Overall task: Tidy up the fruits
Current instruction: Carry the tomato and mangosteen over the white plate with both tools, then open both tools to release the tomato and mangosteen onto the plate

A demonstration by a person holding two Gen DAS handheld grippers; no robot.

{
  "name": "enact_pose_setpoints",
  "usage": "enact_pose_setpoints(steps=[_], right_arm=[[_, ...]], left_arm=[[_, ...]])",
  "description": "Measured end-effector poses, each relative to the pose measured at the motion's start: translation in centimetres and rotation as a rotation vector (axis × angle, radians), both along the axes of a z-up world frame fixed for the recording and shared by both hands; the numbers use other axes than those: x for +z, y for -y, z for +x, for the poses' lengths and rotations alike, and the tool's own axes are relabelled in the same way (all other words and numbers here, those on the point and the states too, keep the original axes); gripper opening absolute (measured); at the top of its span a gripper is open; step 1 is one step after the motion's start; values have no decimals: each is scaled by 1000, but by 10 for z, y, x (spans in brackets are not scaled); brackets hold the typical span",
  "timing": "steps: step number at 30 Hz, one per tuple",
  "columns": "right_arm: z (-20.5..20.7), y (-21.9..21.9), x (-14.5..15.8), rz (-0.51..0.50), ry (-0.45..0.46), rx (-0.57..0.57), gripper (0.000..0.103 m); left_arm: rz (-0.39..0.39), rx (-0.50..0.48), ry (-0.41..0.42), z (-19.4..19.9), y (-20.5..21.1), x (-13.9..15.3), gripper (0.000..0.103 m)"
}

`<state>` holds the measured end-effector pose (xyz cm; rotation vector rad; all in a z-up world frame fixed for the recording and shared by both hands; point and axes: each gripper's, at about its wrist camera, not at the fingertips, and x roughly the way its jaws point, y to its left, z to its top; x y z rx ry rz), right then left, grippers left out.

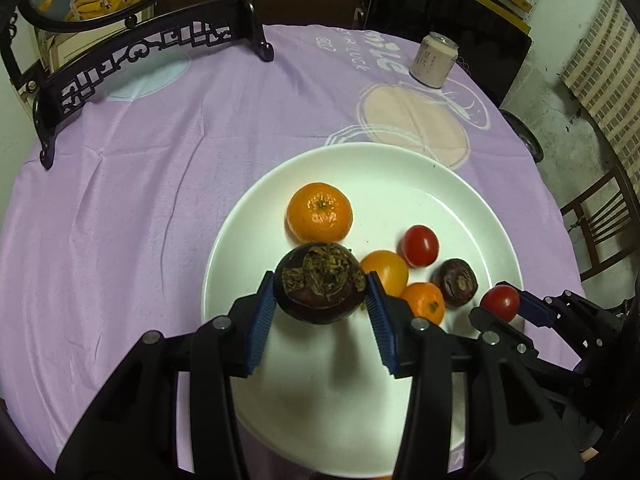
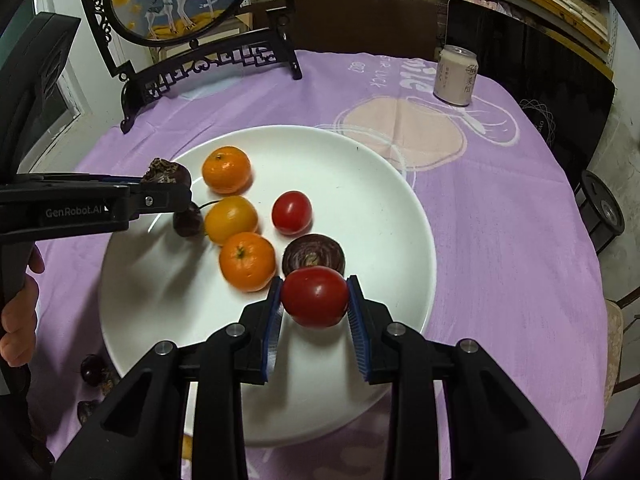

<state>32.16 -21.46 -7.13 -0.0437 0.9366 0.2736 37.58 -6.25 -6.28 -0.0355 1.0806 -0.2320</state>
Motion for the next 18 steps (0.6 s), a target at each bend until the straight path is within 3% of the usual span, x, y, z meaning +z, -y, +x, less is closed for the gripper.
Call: enact_pose_setpoints(steps=[3, 5, 6, 7, 11, 18], right_arm=[[5, -3, -3, -9, 6, -5, 32], [6, -4, -2, -23, 13, -11, 49], [4, -5, 1, -34, 32, -21, 58], [2, -5, 4, -44, 51, -27, 58], [-24, -2, 24, -54, 76, -20, 59], [-111, -9, 43, -18, 96, -24, 62]], left_arm=[[1, 5, -1, 5, 1, -2, 46], [11, 17, 8, 9, 2, -1, 48], [8, 20, 19, 8, 1, 2, 58], [0, 18, 28, 6, 0, 6, 68], [4, 11, 106, -17, -7, 28, 75], [-7, 22, 232, -108, -19, 55, 96]])
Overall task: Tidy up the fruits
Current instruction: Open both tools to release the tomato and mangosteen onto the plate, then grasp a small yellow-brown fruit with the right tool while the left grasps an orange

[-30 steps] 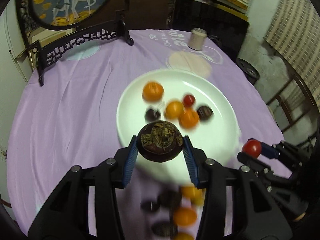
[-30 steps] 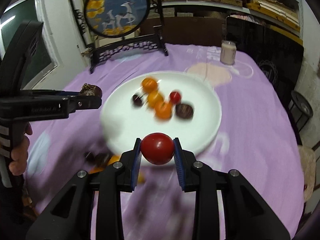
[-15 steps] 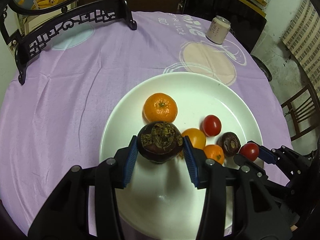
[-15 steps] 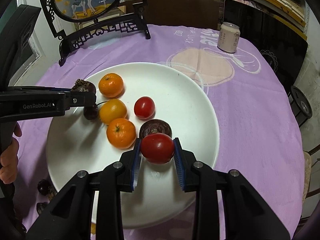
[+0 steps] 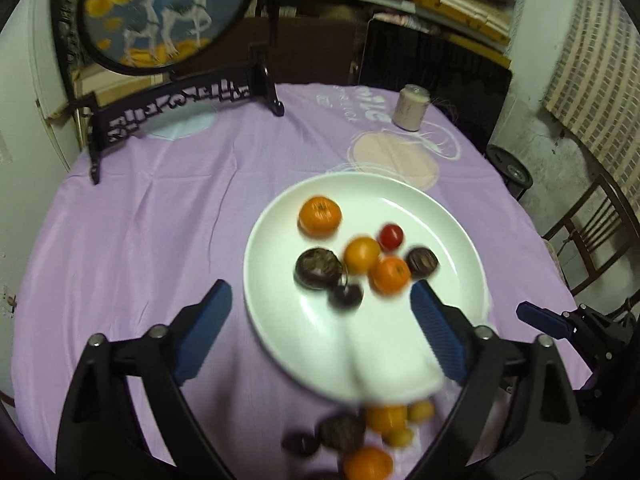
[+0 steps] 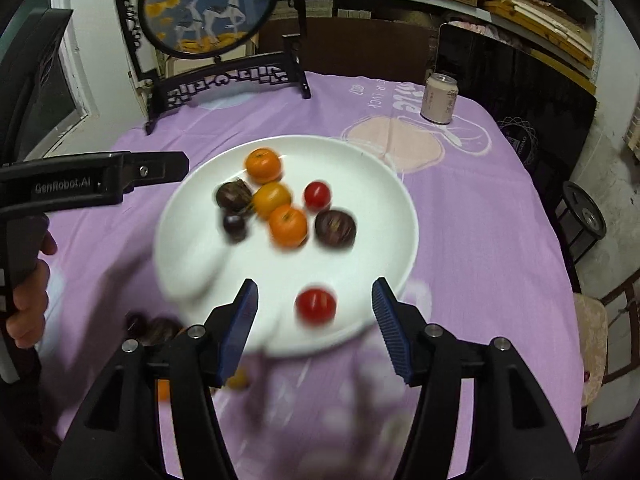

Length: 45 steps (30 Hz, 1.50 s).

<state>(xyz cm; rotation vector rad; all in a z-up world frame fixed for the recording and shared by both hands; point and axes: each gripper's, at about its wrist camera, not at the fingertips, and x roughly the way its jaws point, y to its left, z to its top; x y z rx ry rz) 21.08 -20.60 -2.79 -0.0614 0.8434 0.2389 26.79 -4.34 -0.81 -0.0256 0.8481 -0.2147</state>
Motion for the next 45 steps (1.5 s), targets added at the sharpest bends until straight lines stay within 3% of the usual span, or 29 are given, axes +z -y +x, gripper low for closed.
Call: enact_pose_setpoints(steps=[4, 5, 11, 18, 23, 24, 27, 28, 33, 38, 39, 41, 45], right_arm=[[-49, -6, 6, 16, 76, -30, 92], [-56, -8, 6, 12, 88, -35, 94], [-78, -14, 7, 6, 83, -38, 95], [-92, -23, 5, 1, 77, -18, 95], [-87, -36, -19, -36, 57, 65, 95], [-84, -37, -24, -45, 54, 73, 94], [-67, -36, -43, -50, 4, 100, 62], [-60, -34, -48, -39, -21, 106, 57], [-32, -31, -68, -39, -90, 123, 44], [-13, -39, -78, -34, -109, 172, 43], [-10, -41, -78, -41, -96, 179, 41], [-7, -44, -78, -31, -96, 204, 25], [-11, -45, -76, -27, -98, 211, 23]], left_arm=[[-19, 8, 55, -59, -6, -3, 101], [-20, 6, 61, -70, -7, -4, 101], [-15, 36, 48, -119, -25, -22, 101], [-12, 78, 42, -141, -47, -29, 101], [12, 74, 29, -162, -54, -38, 101], [17, 71, 21, -166, -55, -41, 101], [34, 77, -2, -174, -57, -50, 101], [37, 81, -9, -176, -58, -53, 101], [34, 88, -43, -182, -61, -64, 101], [35, 64, -57, -183, -54, -67, 101], [35, 58, -62, -183, -52, -68, 101], [36, 51, -72, -181, -50, -70, 101], [35, 51, -96, -179, -45, -74, 101]])
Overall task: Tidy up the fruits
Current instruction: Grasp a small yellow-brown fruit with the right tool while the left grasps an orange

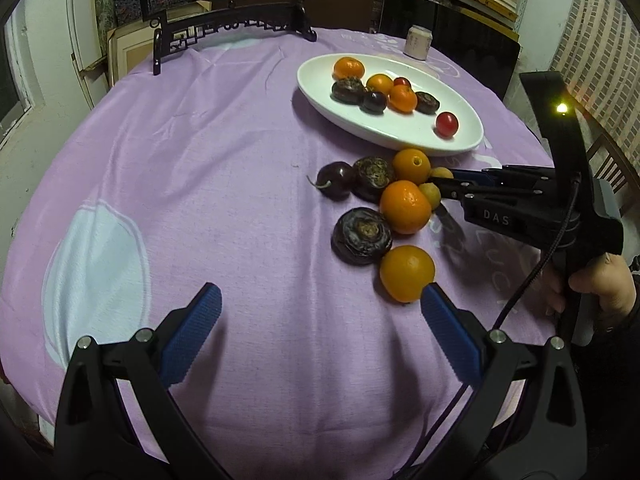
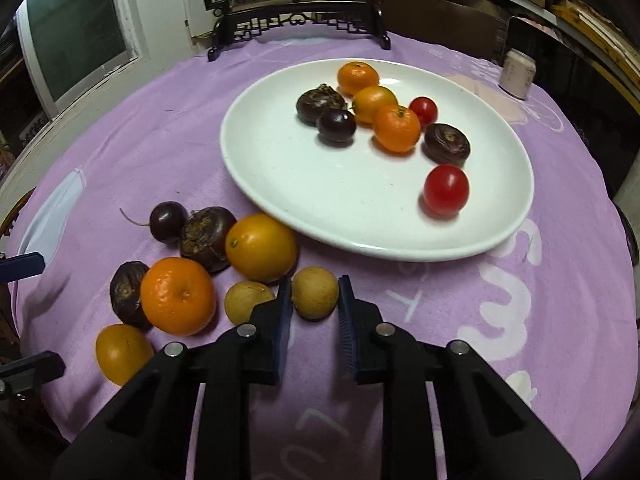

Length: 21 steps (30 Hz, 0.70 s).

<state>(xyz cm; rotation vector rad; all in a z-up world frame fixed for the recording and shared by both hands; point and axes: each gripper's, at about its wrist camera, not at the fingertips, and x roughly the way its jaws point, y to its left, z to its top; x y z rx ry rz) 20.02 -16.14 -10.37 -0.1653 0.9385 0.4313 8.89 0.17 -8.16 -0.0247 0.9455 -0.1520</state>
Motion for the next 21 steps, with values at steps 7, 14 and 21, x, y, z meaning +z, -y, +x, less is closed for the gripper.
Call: enact_pose_setpoints(steps=[7, 14, 21], right_arm=[[-54, 35, 25, 5, 58, -129, 23], [-100, 59, 33, 47, 72, -149, 23], [-104, 60, 33, 72, 69, -149, 23]], left_arm=[[11, -30, -10, -2, 19, -1, 101], [45, -51, -51, 13, 48, -20, 96], [64, -48, -42, 22, 60, -26, 36]])
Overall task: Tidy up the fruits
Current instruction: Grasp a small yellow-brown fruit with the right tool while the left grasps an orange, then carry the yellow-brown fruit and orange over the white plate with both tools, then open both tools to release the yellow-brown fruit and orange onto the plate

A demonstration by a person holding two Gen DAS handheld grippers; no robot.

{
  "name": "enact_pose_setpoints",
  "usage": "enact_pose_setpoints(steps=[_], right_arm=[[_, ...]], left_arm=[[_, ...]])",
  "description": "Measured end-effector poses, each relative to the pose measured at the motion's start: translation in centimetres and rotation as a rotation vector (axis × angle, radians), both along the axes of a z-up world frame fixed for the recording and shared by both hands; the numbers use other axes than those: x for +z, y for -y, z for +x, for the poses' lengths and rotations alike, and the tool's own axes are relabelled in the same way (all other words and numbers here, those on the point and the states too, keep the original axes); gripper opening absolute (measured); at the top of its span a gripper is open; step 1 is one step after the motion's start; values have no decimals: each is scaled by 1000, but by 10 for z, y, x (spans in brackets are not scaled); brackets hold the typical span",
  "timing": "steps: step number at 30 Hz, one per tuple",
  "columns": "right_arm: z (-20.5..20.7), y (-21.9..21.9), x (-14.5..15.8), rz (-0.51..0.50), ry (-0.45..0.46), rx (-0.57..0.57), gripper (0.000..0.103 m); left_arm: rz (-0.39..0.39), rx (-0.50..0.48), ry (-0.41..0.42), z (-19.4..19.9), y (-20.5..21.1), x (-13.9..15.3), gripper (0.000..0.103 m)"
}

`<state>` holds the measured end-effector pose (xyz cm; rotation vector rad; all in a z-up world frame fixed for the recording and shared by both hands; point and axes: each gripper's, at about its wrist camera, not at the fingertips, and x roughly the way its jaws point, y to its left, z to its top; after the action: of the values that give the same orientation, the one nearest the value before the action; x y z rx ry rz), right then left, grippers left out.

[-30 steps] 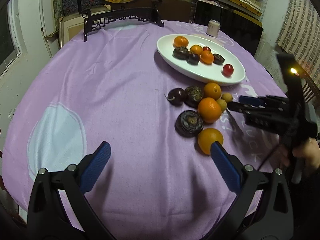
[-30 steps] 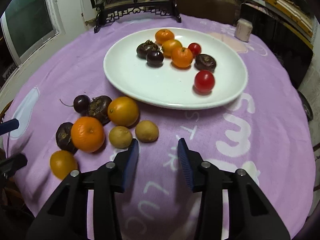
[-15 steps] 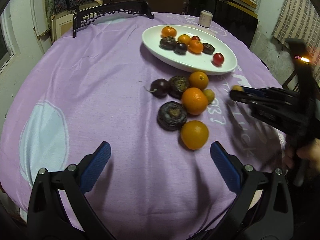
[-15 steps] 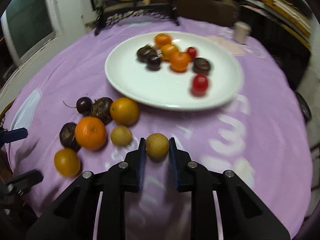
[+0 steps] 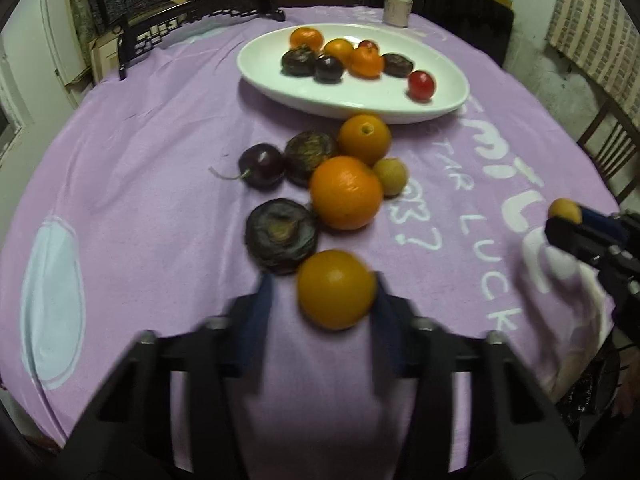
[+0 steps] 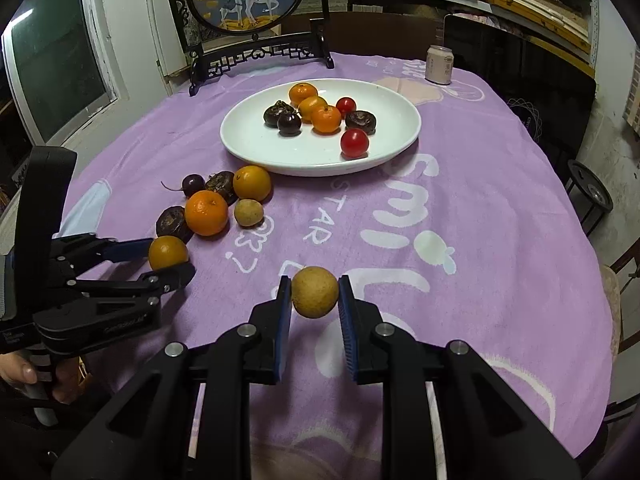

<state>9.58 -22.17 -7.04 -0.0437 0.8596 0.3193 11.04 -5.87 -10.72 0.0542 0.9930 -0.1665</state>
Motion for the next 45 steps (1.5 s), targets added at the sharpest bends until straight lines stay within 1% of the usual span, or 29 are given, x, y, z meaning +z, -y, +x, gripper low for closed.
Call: enact_pose_setpoints(steps=[2, 5, 11, 14, 17, 20, 21, 23, 25, 27, 30, 32, 33, 35, 41, 44, 45], right_arm=[[0, -2, 0, 4, 2, 9, 23], [3, -4, 0, 16, -1, 14, 23], [7, -7, 0, 26, -5, 5, 23], [12, -9, 2, 26, -5, 4, 23], [19, -11, 6, 33, 1, 4, 23], [33, -12, 15, 38, 13, 3, 23], [42, -13, 19, 42, 16, 9, 23], [62, -15, 26, 57, 17, 21, 23], [94, -20, 32, 72, 17, 34, 23], [121, -25, 35, 63, 18, 30, 23], [163, -36, 31, 31, 21, 18, 23], [185, -41, 21, 5, 8, 11, 23], [193, -41, 16, -12, 1, 2, 23], [207, -38, 10, -24, -10, -24, 23], [230, -29, 5, -18, -1, -50, 23], [237, -32, 4, -10, 8, -37, 23], [237, -35, 4, -24, 6, -32, 30]], left_arm=[[-31, -13, -1, -2, -2, 2, 36], [-27, -19, 8, -8, -3, 6, 36], [-64, -24, 24, -12, -13, 20, 36], [-84, -46, 29, -8, -17, 33, 36], [-79, -71, 50, 7, -19, 51, 36], [-68, -78, 69, 36, -21, 69, 36], [-61, -76, 73, 53, -21, 75, 36], [-71, -72, 59, 82, -21, 82, 36], [-91, -68, 18, 126, -18, 85, 36], [-81, -47, 0, 165, -15, 86, 36], [-46, 2, -1, 222, -7, 80, 36], [-48, 10, -20, 244, -5, 73, 36], [-52, 12, -45, 256, -4, 65, 36], [-66, 18, -82, 270, -5, 53, 36], [-62, 10, -83, 287, -3, 43, 36], [-56, 13, -92, 295, -1, 39, 36], [-54, 16, -95, 297, -1, 38, 37]])
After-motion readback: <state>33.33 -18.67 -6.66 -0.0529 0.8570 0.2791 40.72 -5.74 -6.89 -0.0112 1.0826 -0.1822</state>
